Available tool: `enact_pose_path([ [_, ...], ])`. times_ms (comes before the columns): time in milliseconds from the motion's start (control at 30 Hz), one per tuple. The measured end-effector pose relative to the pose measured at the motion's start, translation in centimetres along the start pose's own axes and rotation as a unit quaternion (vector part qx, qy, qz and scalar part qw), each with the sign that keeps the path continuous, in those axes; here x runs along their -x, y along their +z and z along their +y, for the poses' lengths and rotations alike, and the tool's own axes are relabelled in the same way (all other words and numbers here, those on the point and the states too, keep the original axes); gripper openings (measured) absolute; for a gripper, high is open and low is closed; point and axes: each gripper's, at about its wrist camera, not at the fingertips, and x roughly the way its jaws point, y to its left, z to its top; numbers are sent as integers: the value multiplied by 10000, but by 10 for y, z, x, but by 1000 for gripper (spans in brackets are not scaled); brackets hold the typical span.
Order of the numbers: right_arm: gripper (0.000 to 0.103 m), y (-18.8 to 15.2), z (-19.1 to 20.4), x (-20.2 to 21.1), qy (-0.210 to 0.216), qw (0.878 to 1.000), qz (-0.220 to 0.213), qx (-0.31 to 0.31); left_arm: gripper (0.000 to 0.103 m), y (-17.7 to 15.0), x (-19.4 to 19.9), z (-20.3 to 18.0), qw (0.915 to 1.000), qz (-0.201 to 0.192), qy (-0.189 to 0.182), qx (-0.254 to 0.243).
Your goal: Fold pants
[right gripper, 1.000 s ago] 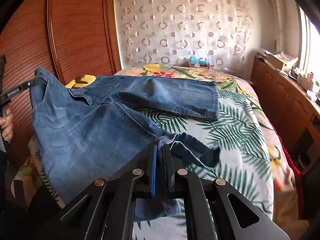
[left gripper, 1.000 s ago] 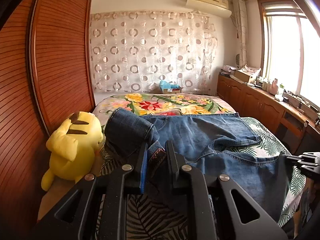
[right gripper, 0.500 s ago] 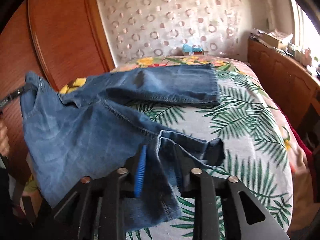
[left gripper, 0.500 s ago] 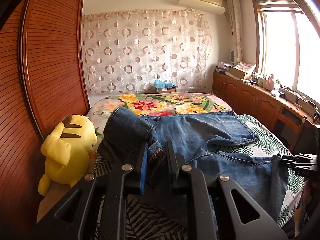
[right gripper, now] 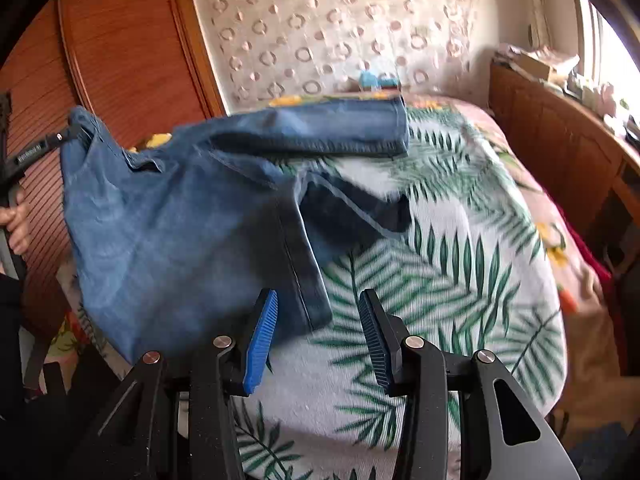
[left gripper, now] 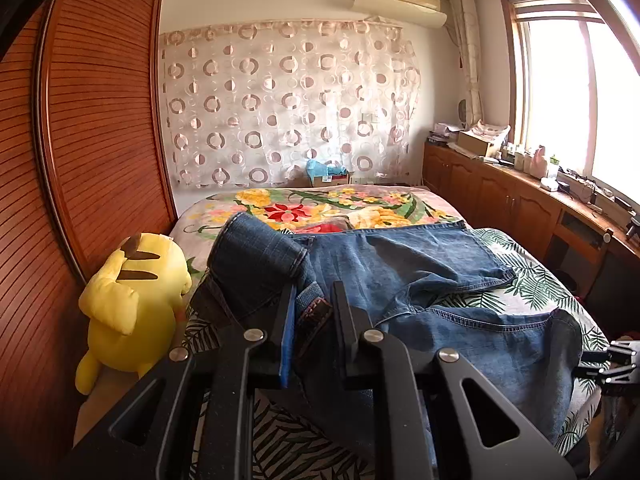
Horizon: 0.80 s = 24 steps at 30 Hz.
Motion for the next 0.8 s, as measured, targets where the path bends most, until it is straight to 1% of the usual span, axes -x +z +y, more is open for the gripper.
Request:
enact_pose_path([
  [200, 44, 3, 4, -10, 307, 9995, 67, -75, 17, 5, 0, 1, 10000, -27, 21, 10],
  [367, 44, 6, 1, -30, 463, 9987, 186, -57, 17, 10, -3, 7, 10000, -48, 46, 32],
  [433, 23, 7, 0, -32, 483, 9987, 183, -22, 17, 12, -2, 9, 10000, -62, 54, 36],
  [500, 14, 9, 2, -28, 519, 9986, 104, 66, 17, 13, -1, 10, 10000, -71, 63, 24],
  [567, 13, 12, 5, -20, 480, 9987, -43, 193, 17, 16, -1, 12, 9999, -79, 57, -33],
  [600, 7, 15, 5, -14, 461, 9986, -129, 233, 17, 18, -1, 13, 9999, -107, 90, -53],
  [633, 6, 18, 5, -7, 430, 9985, -225, 256, 17, 21, 0, 15, 9998, -145, 119, -66],
  [800, 5, 47, -7, 34, 162, 9953, -925, 253, 17, 41, -2, 27, 9994, -289, 212, 5],
])
